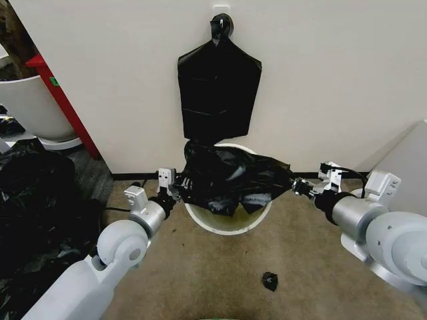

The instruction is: Place the garbage bag over the trash bin.

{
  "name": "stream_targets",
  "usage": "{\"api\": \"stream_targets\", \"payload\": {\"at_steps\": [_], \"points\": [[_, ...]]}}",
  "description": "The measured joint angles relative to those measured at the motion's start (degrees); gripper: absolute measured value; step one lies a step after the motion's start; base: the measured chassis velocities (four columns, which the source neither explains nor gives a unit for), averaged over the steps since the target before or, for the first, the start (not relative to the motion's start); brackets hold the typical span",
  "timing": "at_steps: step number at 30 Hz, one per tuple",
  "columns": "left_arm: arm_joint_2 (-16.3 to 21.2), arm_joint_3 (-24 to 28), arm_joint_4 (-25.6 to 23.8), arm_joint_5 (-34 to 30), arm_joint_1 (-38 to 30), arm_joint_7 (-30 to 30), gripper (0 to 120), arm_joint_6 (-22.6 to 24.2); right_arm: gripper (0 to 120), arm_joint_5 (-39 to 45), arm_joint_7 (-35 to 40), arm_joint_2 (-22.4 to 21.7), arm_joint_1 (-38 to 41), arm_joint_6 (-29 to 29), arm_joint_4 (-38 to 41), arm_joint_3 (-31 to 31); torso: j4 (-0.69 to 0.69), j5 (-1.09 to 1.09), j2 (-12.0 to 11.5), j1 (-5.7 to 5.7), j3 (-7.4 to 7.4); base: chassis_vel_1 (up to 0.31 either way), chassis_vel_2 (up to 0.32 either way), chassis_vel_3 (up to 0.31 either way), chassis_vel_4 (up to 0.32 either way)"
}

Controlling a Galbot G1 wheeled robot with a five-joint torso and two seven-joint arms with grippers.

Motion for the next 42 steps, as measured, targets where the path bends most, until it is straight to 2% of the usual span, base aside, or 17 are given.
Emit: {"api": "stream_targets", "payload": {"at_steps": [6, 12, 19, 24, 27, 28, 34, 36, 40, 42], "points": [[0.34, -1.82, 0.26, -1.81, 0.34, 1.45, 1, -0.05, 0, 1.8, -2.56, 0.15, -1.28, -1.27, -2.15, 1.71, 0.0, 0.0, 0.0, 0.0, 0.0, 0.0, 0.0, 0.0, 0.0], [0.38, -2.82, 0.38, -4.52, 0.76, 3.68, 1, -0.05, 0, 1.51, -10.52, 0.78, -1.75, -2.4, -5.73, 0.75, 0.0, 0.0, 0.0, 0.0, 0.0, 0.0, 0.0, 0.0, 0.0], [0.73, -4.04, 0.28, -7.11, 1.45, 6.4, 1, -0.06, 0, -2.37, -21.94, 0.76, -2.74, -1.62, -9.81, -0.41, 0.01, 0.0, 0.0, 0.0, 0.0, 0.0, 0.0, 0.0, 0.0], [0.82, -4.41, 0.98, -7.47, 1.48, 6.6, 1, -0.07, 0, -7.05, -24.62, 0.41, -4.15, -1.05, -9.33, -0.28, 0.0, 0.0, 0.0, 0.0, 0.0, 0.0, 0.0, 0.0, 0.0], [0.65, -4.23, 1.67, -6.54, 1.18, 5.81, 1, 0.41, 10, -8.06, -23.57, -0.1, -3.98, -0.73, -7.44, -0.28, 0.0, 0.0, 0.0, 0.0, 0.0, 0.0, 0.0, 0.0, 0.0], [0.65, -4.23, 1.67, -6.54, 1.18, 5.81, 1, 0.41, 10, -8.06, -23.57, -0.1, -3.98, -0.73, -7.44, -0.28, 0.0, 0.0, 0.0, 0.0, 0.0, 0.0, 0.0, 0.0, 0.0], [0.27, -2.45, 3.14, -3.38, -0.79, 0.36, 1, 2.38, 36, -5.25, -16.59, -1.43, -3.18, -0.96, -2.53, 0.1, 0.0, -0.01, 0.0, 0.0, 0.0, 0.0, 0.0, 0.0, 0.0], [0.23, -2.15, 3.25, -3.37, -1.3, -0.83, 1, 2.64, 39, -5.26, -16.05, -1.48, -3.24, -0.92, -2.11, 0.11, 0.01, 0.0, 0.0, 0.0, 0.0, 0.0, 0.0, 0.0, 0.0], [0.09, -1.4, 3.8, -3.45, -2.72, -5.04, 1, 3.72, 58, -5.09, -14.4, -1.47, -3.67, -0.31, -0.49, 0.57, 0.0, 0.0, 0.0, 0.0, 0.0, 0.0, 0.0, 0.0, 0.0], [0.09, -1.33, 3.85, -3.49, -2.78, -5.44, 1, 3.8, 61, -4.59, -13.94, -1.47, -3.64, -0.13, -0.16, 0.7, 0.0, 0.0, 0.0, 0.0, 0.0, 0.0, 0.0, 0.0, 0.0]]}}
